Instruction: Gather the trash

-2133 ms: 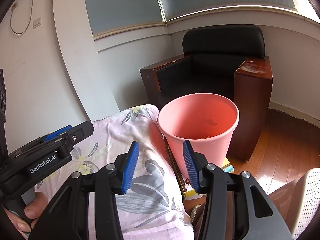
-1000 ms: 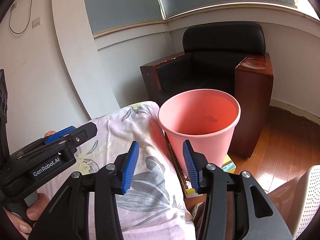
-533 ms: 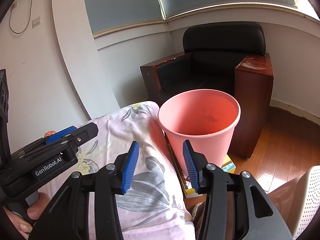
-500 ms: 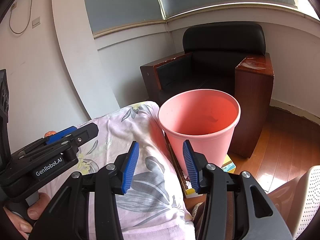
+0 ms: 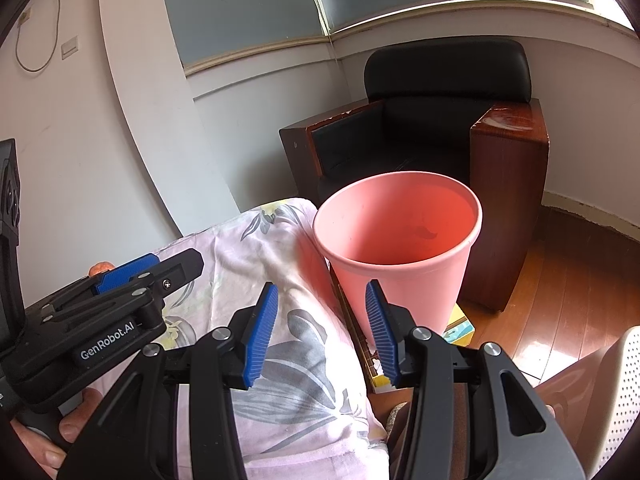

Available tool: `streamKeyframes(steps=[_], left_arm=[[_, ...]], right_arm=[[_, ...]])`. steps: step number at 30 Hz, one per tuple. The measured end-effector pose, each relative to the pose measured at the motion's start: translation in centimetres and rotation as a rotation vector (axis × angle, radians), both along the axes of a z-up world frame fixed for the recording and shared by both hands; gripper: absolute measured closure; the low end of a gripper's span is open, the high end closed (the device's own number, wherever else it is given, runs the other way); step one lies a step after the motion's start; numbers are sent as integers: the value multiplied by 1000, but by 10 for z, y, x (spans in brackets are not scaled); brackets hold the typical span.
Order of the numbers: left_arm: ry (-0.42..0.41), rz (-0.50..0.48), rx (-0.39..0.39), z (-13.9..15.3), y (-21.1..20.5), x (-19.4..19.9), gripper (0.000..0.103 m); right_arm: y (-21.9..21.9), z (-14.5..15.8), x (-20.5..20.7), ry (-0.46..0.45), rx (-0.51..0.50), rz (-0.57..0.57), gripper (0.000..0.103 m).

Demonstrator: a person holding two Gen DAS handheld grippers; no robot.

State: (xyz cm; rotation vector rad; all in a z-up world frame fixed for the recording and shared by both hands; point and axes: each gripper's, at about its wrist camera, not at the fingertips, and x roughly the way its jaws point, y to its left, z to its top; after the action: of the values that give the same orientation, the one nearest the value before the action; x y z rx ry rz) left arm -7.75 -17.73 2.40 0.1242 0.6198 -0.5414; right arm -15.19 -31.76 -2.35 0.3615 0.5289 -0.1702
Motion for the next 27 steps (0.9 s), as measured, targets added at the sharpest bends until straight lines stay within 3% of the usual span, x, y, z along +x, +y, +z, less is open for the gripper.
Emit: streamKeyframes(steps=[27], left_arm=[[-1,-13,36,-5,-12,-2,50]], right_arm=[[-5,-4,1,8,20,-1,57]])
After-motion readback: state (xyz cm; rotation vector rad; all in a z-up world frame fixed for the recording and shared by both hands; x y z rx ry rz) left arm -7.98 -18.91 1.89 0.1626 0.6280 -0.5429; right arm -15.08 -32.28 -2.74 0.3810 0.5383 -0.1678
